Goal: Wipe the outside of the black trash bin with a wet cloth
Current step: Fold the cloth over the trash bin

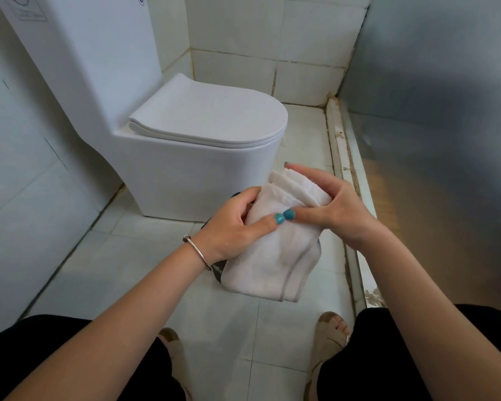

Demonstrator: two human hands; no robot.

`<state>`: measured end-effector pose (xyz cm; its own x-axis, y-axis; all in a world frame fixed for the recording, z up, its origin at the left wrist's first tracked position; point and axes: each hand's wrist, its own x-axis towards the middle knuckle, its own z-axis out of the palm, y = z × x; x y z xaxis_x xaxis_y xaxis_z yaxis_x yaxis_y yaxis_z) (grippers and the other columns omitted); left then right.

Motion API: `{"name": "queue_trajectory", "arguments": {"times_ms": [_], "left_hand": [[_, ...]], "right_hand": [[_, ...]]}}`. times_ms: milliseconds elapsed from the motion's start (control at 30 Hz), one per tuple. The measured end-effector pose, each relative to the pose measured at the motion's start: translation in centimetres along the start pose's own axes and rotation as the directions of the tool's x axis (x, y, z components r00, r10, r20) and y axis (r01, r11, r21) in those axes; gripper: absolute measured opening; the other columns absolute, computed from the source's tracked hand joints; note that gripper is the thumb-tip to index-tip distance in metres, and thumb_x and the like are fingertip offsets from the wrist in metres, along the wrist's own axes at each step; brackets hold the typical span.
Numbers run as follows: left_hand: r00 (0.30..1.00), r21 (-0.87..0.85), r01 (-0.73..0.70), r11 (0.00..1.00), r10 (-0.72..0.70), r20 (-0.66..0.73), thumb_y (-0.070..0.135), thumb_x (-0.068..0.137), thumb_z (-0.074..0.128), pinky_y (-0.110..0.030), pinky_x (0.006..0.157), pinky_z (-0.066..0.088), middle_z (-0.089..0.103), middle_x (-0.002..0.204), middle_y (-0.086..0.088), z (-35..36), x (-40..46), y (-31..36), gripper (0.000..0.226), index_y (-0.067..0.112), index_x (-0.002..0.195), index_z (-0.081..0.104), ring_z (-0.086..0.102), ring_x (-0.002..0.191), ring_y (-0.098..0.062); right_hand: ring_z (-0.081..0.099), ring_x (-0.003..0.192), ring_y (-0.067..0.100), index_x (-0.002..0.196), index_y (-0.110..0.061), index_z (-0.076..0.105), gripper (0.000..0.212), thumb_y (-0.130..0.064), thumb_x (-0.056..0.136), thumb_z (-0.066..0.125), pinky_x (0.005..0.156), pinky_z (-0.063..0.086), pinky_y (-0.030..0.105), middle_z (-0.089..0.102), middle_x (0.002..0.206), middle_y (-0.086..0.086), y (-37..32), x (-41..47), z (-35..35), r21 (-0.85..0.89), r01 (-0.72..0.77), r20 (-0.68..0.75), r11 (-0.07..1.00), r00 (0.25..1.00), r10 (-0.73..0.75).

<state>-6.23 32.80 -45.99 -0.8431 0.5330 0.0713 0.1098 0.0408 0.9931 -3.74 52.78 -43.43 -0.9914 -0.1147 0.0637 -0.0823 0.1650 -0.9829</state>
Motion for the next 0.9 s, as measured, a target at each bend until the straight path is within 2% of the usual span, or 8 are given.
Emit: {"name": "queue_trajectory", "arguments": {"times_ms": [133,233,333,400,467,567,700,900], "left_hand": [[0.979,-0.121,0.015,0.993,-0.04,-0.2,0.018,0.08,0.069,-0.036,0.077,0.057,0.07,0.102,-0.012,-0.1,0.5,-0.1,0.032,0.01,0.11,0.059,0.068,0.09,-0.021],[0.946,-0.254,0.034,0.967,-0.113,-0.304,0.02,0.08,0.069,-0.037,0.077,0.057,0.072,0.098,-0.007,-0.2,0.8,0.1,0.031,0.012,0.108,0.06,0.068,0.089,-0.022],[0.947,-0.388,0.036,0.921,-0.156,-0.281,0.013,0.091,0.061,-0.041,0.083,0.056,0.07,0.106,-0.011,0.1,0.7,0.8,0.027,0.008,0.117,0.058,0.067,0.097,-0.027],[0.959,-0.468,0.035,0.883,-0.161,-0.232,0.013,0.093,0.056,-0.04,0.085,0.056,0.068,0.113,-0.013,0.2,0.4,1.2,0.031,0.006,0.122,0.056,0.067,0.101,-0.028],[0.974,-0.494,0.029,0.869,-0.136,-0.183,0.017,0.09,0.056,-0.039,0.086,0.056,0.067,0.117,-0.014,0.2,0.2,1.6,0.035,0.008,0.123,0.055,0.066,0.105,-0.028],[0.986,-0.48,0.045,0.876,-0.117,-0.121,0.024,0.086,0.056,-0.038,0.091,0.054,0.065,0.123,-0.008,0.2,0.0,1.8,0.044,0.014,0.128,0.052,0.063,0.111,-0.024],[0.989,-0.41,0.068,0.91,-0.114,-0.089,0.031,0.089,0.06,-0.038,0.098,0.049,0.062,0.128,-0.004,0.1,0.0,1.3,0.042,0.021,0.129,0.049,0.059,0.119,-0.021],[0.999,-0.169,0.011,0.986,-0.017,-0.031,0.042,0.089,0.052,-0.028,0.1,0.045,0.059,0.13,0.008,-0.6,-0.2,0.5,0.041,0.033,0.128,0.05,0.053,0.124,-0.011]], "right_hand": [[0.045,0.126,0.013,0.15,-0.045,0.016,0.1,-0.05,0.069,0.074,0.097,0.045,0.021,0.031,0.147,-0.005,0.1,-0.4,1.4,-0.343,0.016,-0.24,0.939,0.965,-0.104],[0.012,0.146,0.013,0.144,-0.06,-0.003,0.103,-0.062,0.071,0.07,0.11,0.025,0.033,-0.002,0.161,-0.006,0.7,-1.4,3.1,-0.572,0.108,-0.207,0.813,0.94,-0.27],[-0.003,0.148,0.005,0.138,-0.068,-0.011,0.105,-0.073,0.067,0.066,0.108,0.021,0.033,-0.02,0.16,-0.009,1.3,-1.8,5.0,-0.569,0.103,-0.195,0.816,0.947,-0.255],[0.001,0.146,-0.003,0.14,-0.067,-0.008,0.107,-0.072,0.065,0.069,0.112,0.029,0.034,-0.007,0.161,-0.011,1.1,-1.6,5.7,-0.454,0.107,-0.191,0.884,0.958,-0.214],[0.033,0.14,0.006,0.143,-0.064,-0.003,0.108,-0.059,0.068,0.075,0.106,0.045,0.042,0.02,0.151,-0.029,1.1,-1.5,5.7,-0.264,0.143,-0.141,0.954,0.973,-0.184],[0.047,0.13,0.003,0.147,-0.057,0.002,0.111,-0.035,0.073,0.081,0.101,0.051,0.042,0.027,0.138,-0.049,1.6,-1.5,5.4,-0.141,0.192,-0.076,0.971,0.976,-0.204],[0.044,0.131,-0.003,0.146,-0.046,0.007,0.11,-0.013,0.074,0.083,0.103,0.048,0.027,0.028,0.135,-0.052,1.6,-1.7,4.7,-0.166,0.229,-0.086,0.959,0.965,-0.246],[0.052,0.128,0.016,0.151,-0.032,0.023,0.099,-0.01,0.072,0.08,0.097,0.052,0.048,0.046,0.135,-0.034,1.8,-2.1,3.8,-0.085,0.235,-0.105,0.968,0.964,-0.243]]}}
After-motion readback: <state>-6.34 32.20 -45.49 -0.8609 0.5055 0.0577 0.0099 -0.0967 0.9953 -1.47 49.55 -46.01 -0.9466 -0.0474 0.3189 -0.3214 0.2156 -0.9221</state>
